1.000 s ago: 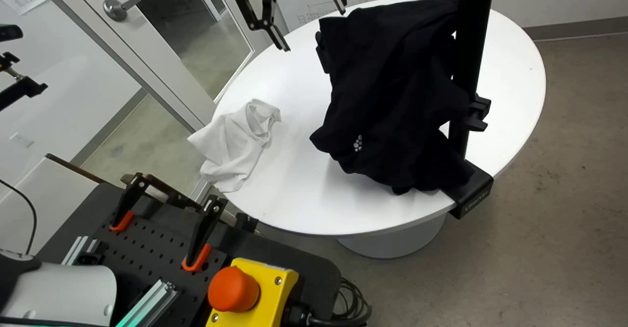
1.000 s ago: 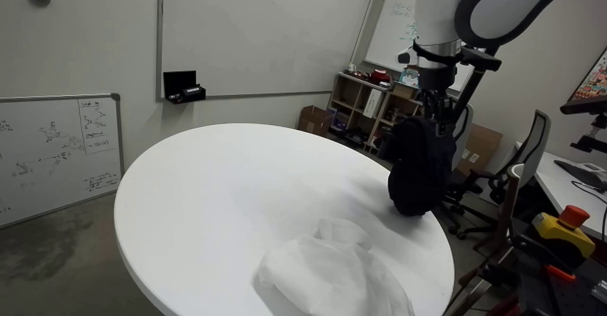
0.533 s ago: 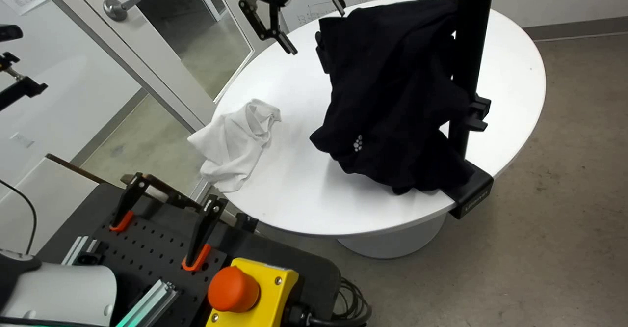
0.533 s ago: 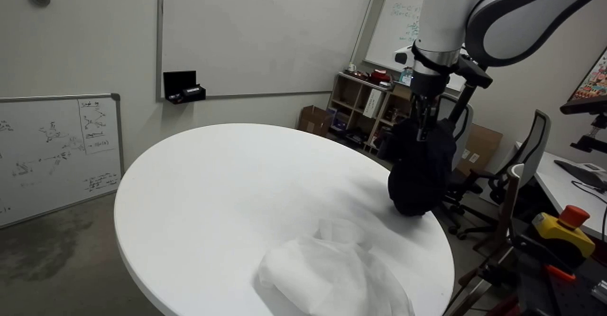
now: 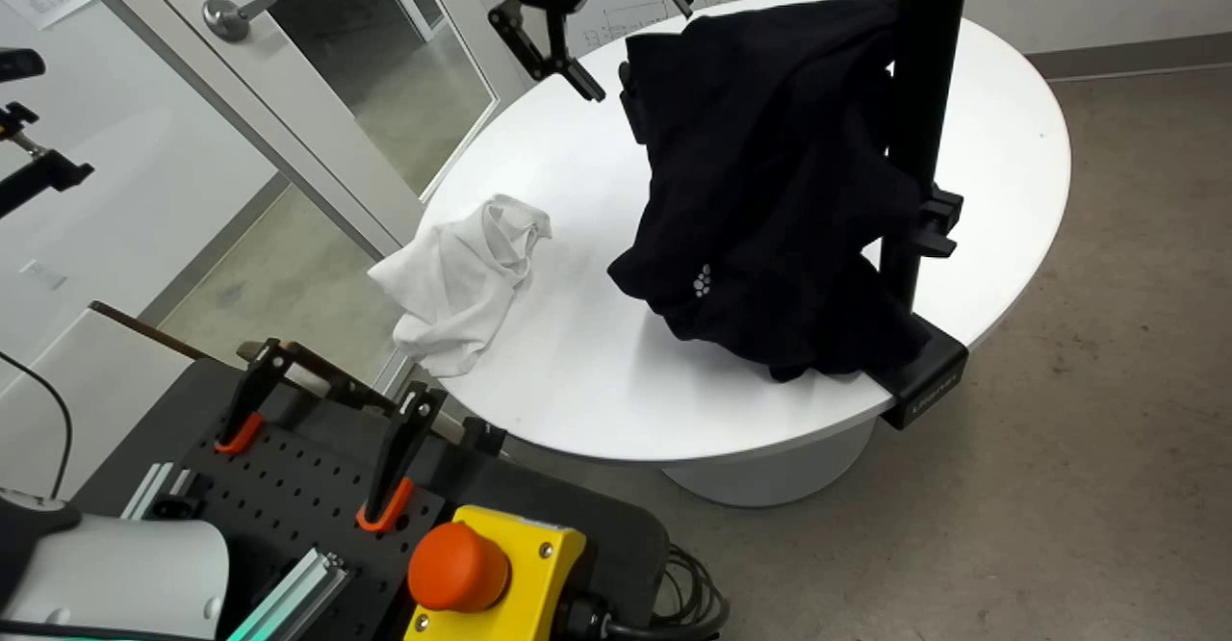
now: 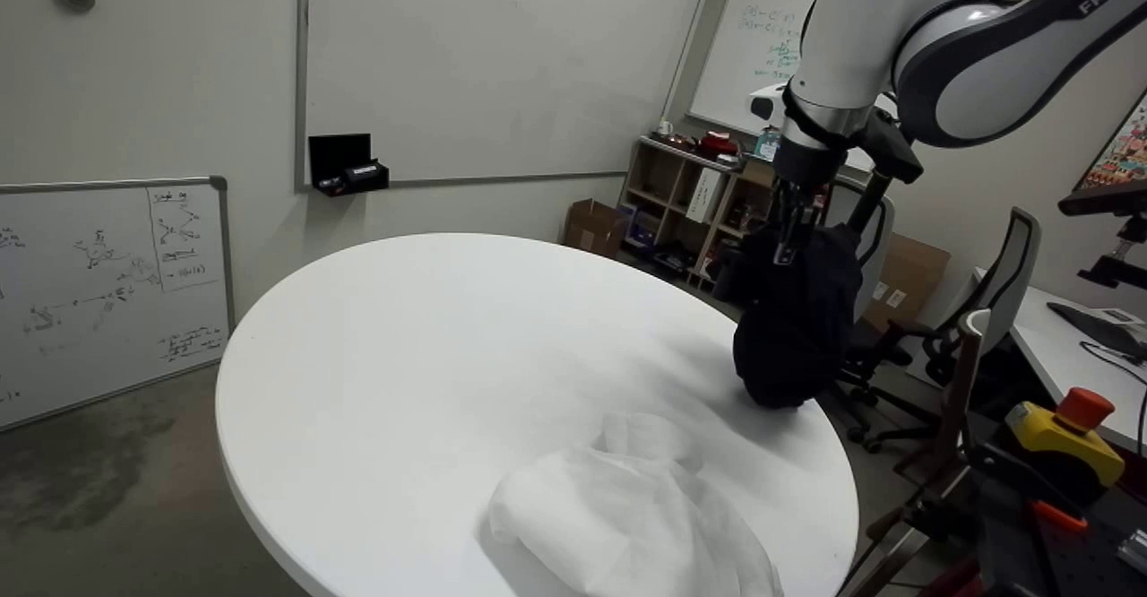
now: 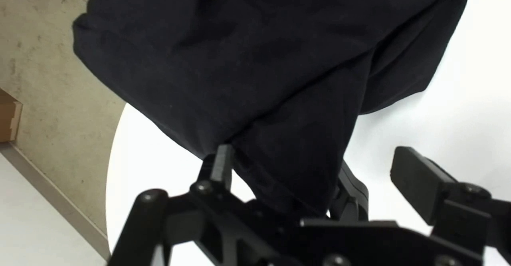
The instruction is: Pick up the black cloth from the tripod and put it on the table.
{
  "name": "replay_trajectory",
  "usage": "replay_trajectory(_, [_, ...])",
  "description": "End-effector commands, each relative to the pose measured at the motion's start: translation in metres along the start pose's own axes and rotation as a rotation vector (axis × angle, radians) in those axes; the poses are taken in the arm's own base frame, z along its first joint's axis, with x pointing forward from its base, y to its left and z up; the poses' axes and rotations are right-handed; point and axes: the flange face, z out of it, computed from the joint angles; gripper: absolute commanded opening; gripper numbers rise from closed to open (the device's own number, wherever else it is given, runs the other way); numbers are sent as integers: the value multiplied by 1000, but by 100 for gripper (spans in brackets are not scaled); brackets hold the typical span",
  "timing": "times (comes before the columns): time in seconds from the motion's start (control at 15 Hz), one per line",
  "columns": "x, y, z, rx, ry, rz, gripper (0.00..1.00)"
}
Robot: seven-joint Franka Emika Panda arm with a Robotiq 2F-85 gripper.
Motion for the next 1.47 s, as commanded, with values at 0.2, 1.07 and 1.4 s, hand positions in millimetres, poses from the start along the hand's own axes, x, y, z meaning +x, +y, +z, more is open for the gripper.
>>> replay_trajectory(0.2, [-2,10,7,-39,4,69,69])
replay_trajectory(1.07, [0,18,8,-27,-8,160,0])
replay_trajectory(1.4, [-9,38,-27,156,-37,297,1])
